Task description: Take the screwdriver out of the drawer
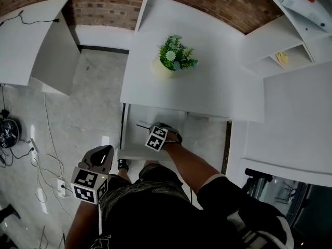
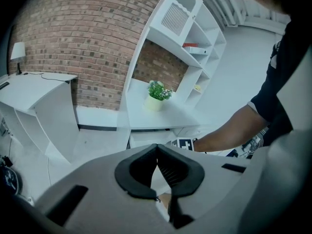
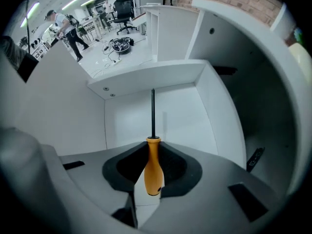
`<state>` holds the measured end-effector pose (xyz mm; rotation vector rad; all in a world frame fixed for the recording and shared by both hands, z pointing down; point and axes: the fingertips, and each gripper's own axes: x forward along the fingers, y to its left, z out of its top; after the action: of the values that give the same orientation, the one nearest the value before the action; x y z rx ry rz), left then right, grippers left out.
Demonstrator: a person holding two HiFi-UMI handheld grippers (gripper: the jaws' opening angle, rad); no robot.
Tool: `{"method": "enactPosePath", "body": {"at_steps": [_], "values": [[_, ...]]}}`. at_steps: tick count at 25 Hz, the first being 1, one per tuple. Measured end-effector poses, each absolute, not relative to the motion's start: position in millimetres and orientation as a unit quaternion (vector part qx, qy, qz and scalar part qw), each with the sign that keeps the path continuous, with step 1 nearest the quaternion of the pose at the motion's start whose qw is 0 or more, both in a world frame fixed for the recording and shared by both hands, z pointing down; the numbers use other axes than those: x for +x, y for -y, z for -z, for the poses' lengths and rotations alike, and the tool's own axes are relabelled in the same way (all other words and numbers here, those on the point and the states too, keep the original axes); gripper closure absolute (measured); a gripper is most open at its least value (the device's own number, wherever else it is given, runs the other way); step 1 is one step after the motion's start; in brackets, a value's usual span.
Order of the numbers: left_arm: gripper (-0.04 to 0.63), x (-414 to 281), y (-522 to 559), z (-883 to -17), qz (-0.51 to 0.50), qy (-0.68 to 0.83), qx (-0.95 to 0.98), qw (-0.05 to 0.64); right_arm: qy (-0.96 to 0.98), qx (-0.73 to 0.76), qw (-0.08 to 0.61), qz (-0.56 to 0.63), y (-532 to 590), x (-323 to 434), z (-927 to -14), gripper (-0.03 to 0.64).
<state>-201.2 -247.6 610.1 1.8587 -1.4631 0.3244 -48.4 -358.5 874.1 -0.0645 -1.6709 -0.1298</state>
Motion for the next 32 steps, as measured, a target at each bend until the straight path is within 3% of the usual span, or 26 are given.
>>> {"method": "enactPosePath", "body": {"at_steps": [16,32], "values": [[0.577,-193.3,259.7,-560.9,-0.116,0.532,0.782,0.303,0.817,0.094,0.568,0.013,353.1,-64.5,-759.1,0.545],[0.577,-160.7,275.3,-508.3,-0.109,0.471,0.844,0.234,0.900,0.222,0.374,-0.022,337.4,-74.1,-585.5,0.545]]}}
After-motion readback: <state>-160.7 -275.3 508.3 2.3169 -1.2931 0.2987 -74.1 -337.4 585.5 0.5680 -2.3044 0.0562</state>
